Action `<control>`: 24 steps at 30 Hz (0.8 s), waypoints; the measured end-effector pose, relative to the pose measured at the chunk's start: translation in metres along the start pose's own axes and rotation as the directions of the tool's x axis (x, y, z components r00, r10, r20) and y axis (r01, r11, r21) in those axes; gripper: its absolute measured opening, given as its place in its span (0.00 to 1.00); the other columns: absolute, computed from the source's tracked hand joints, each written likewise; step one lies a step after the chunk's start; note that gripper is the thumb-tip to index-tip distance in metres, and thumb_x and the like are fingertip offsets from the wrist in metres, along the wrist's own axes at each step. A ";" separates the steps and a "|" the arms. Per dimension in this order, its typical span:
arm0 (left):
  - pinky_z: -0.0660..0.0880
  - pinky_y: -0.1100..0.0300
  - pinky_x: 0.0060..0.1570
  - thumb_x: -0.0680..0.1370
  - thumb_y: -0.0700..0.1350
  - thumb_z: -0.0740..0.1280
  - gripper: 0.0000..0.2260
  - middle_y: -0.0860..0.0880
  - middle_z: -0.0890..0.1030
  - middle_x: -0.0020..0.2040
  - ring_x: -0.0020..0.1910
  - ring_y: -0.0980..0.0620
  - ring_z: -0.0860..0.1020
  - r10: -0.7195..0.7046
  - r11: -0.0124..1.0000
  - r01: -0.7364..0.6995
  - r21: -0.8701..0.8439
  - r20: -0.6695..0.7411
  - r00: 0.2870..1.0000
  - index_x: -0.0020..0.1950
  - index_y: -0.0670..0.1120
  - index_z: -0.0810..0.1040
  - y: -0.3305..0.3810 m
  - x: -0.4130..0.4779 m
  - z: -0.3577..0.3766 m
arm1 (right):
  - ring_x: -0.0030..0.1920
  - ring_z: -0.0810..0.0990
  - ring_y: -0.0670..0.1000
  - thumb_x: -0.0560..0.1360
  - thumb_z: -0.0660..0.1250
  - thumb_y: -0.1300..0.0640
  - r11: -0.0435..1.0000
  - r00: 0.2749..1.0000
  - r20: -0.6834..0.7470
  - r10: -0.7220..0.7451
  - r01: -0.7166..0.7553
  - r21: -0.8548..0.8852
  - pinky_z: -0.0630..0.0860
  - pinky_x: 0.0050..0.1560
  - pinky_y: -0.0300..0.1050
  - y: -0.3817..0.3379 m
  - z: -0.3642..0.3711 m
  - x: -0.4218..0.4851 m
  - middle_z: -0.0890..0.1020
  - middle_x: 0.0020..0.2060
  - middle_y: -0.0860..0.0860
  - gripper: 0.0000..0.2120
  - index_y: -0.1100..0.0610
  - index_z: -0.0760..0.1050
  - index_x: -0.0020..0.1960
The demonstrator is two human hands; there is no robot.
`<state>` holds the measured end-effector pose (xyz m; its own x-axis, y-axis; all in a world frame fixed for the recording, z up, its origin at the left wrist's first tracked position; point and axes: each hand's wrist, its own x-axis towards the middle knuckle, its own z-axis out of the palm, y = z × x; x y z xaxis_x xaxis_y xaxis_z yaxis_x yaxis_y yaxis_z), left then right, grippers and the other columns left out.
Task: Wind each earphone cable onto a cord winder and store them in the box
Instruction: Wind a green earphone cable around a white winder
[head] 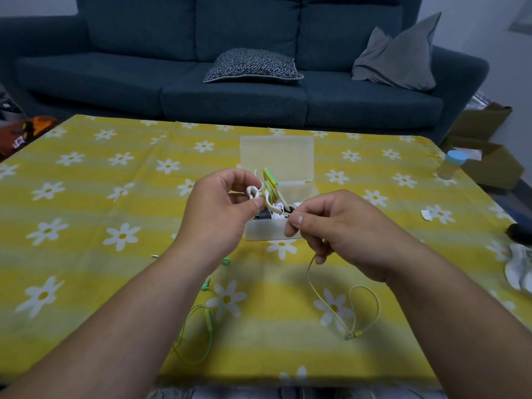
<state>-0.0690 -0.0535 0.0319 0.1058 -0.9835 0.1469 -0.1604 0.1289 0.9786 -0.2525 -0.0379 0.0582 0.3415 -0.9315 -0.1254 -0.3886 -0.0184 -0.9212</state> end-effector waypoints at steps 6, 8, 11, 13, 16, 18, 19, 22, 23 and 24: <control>0.74 0.58 0.46 0.74 0.32 0.71 0.09 0.49 0.82 0.43 0.38 0.51 0.78 -0.035 0.998 0.035 -0.048 -0.001 0.999 0.46 0.46 0.80 -0.001 0.001 0.001 | 0.27 0.66 0.48 0.79 0.65 0.61 0.999 0.999 0.030 0.017 -0.016 -0.033 0.69 0.29 0.44 -0.002 -0.005 -0.002 0.68 0.23 0.50 0.11 0.61 0.82 0.39; 0.73 0.58 0.46 0.75 0.32 0.71 0.09 0.49 0.81 0.43 0.38 0.52 0.78 -0.038 0.998 0.038 -0.047 0.014 0.999 0.46 0.47 0.80 -0.001 0.001 0.002 | 0.27 0.66 0.49 0.79 0.65 0.61 0.999 1.000 0.011 0.012 -0.011 -0.031 0.70 0.29 0.44 -0.002 -0.005 -0.002 0.68 0.23 0.50 0.12 0.61 0.82 0.39; 0.72 0.58 0.46 0.75 0.32 0.70 0.10 0.50 0.80 0.42 0.38 0.51 0.77 -0.038 0.998 0.040 -0.041 0.034 0.999 0.45 0.48 0.80 -0.003 0.002 0.002 | 0.27 0.66 0.49 0.79 0.65 0.60 1.000 0.997 -0.075 0.003 -0.004 -0.014 0.70 0.29 0.45 -0.001 -0.007 -0.002 0.68 0.23 0.50 0.12 0.60 0.82 0.39; 0.71 0.57 0.46 0.75 0.32 0.70 0.10 0.51 0.80 0.42 0.39 0.50 0.76 -0.039 0.999 0.040 -0.036 0.044 0.998 0.45 0.48 0.80 -0.005 0.002 0.002 | 0.27 0.65 0.50 0.79 0.65 0.60 1.000 0.994 -0.105 0.007 -0.007 0.002 0.69 0.29 0.45 -0.001 -0.008 -0.002 0.67 0.23 0.50 0.12 0.61 0.82 0.39; 0.73 0.58 0.45 0.75 0.33 0.70 0.09 0.50 0.80 0.41 0.38 0.51 0.77 -0.023 1.000 0.024 -0.012 0.058 0.998 0.46 0.47 0.80 -0.004 0.002 0.003 | 0.26 0.65 0.50 0.79 0.65 0.61 1.000 0.998 -0.066 -0.010 0.011 0.021 0.69 0.28 0.45 -0.003 -0.005 -0.003 0.67 0.22 0.51 0.12 0.63 0.82 0.40; 0.76 0.59 0.44 0.74 0.32 0.71 0.09 0.48 0.81 0.41 0.38 0.52 0.79 0.025 0.998 -0.029 0.060 0.075 0.997 0.46 0.47 0.79 -0.004 0.001 0.003 | 0.26 0.67 0.49 0.79 0.65 0.62 0.998 0.999 -0.031 -0.037 0.038 0.045 0.71 0.28 0.44 -0.007 -0.003 -0.006 0.69 0.23 0.52 0.11 0.63 0.82 0.42; 0.77 0.58 0.45 0.74 0.33 0.72 0.10 0.48 0.82 0.42 0.39 0.52 0.80 0.065 0.988 -0.076 0.133 0.083 0.994 0.46 0.48 0.79 -0.004 0.000 0.003 | 0.26 0.68 0.49 0.79 0.65 0.62 0.997 0.999 -0.023 -0.048 0.050 0.067 0.72 0.29 0.43 -0.009 -0.002 -0.007 0.70 0.24 0.52 0.10 0.63 0.83 0.43; 0.78 0.52 0.50 0.73 0.35 0.73 0.11 0.52 0.82 0.43 0.44 0.53 0.81 0.181 0.915 -0.213 0.342 0.124 0.976 0.46 0.51 0.79 -0.004 -0.002 0.003 | 0.27 0.70 0.50 0.80 0.64 0.62 0.990 0.994 -0.085 -0.067 0.077 0.120 0.75 0.29 0.43 -0.012 -0.003 -0.006 0.72 0.25 0.53 0.11 0.63 0.82 0.42; 0.78 0.52 0.51 0.73 0.35 0.73 0.11 0.53 0.82 0.43 0.45 0.54 0.80 0.203 0.900 -0.243 0.362 0.145 0.968 0.46 0.51 0.79 -0.003 -0.004 0.003 | 0.27 0.70 0.50 0.80 0.64 0.62 0.989 0.988 -0.135 -0.072 0.088 0.119 0.74 0.28 0.43 -0.011 -0.004 -0.005 0.71 0.25 0.53 0.11 0.63 0.82 0.42; 0.77 0.52 0.51 0.73 0.35 0.73 0.11 0.54 0.81 0.43 0.46 0.55 0.80 0.223 0.887 -0.271 0.373 0.167 0.960 0.47 0.51 0.79 -0.002 -0.005 0.004 | 0.27 0.69 0.51 0.80 0.64 0.62 0.989 0.978 -0.191 -0.079 0.100 0.105 0.72 0.28 0.44 -0.009 -0.005 -0.003 0.71 0.25 0.53 0.12 0.63 0.82 0.41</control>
<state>-0.0728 -0.0491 0.0288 -0.0983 -0.9370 0.3352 -0.5373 0.3335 0.7747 -0.2540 -0.0367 0.0690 0.2015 -0.9793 0.0201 -0.2601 -0.0732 -0.9628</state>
